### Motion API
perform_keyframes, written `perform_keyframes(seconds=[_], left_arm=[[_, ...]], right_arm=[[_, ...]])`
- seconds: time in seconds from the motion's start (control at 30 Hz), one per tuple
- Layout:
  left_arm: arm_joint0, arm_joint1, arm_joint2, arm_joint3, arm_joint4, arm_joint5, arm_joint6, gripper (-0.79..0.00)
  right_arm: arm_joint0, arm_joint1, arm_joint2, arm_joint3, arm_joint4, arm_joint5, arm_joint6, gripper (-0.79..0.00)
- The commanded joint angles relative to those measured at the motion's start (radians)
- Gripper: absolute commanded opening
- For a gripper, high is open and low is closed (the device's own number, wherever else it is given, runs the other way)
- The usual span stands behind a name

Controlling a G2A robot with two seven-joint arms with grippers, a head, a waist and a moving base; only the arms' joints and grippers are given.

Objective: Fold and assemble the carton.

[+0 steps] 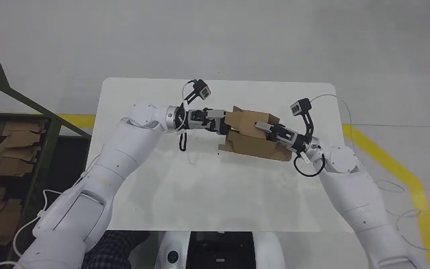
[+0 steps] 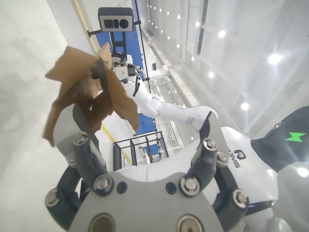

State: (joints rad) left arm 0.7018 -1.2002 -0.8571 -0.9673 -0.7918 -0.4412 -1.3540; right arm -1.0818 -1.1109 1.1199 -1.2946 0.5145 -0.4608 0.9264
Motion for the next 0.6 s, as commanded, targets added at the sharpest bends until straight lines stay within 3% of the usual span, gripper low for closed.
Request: perform_keyframes(seconds=[0.0,0.17,0.57], left_arm=[[-0.001,-0.003,0.001,0.005,-0.003,0.003,-0.007,0.0],[-0.001,-0.011,0.003,0.004,-0.002,0.009,-0.024,0.0],[0.011,-0.012,-0.04,-0.005,0.004,-0.015,-0.01,0.0]], right_arm=[[0.0,-0.002,-0.002,-0.001,0.004,-0.003,-0.004,-0.785],[0.005,-0.01,-0.006,0.009,0.02,-0.011,-0.036,-0.785],[0.01,-0.015,-0.01,0.011,0.028,-0.013,0.009,-0.785]])
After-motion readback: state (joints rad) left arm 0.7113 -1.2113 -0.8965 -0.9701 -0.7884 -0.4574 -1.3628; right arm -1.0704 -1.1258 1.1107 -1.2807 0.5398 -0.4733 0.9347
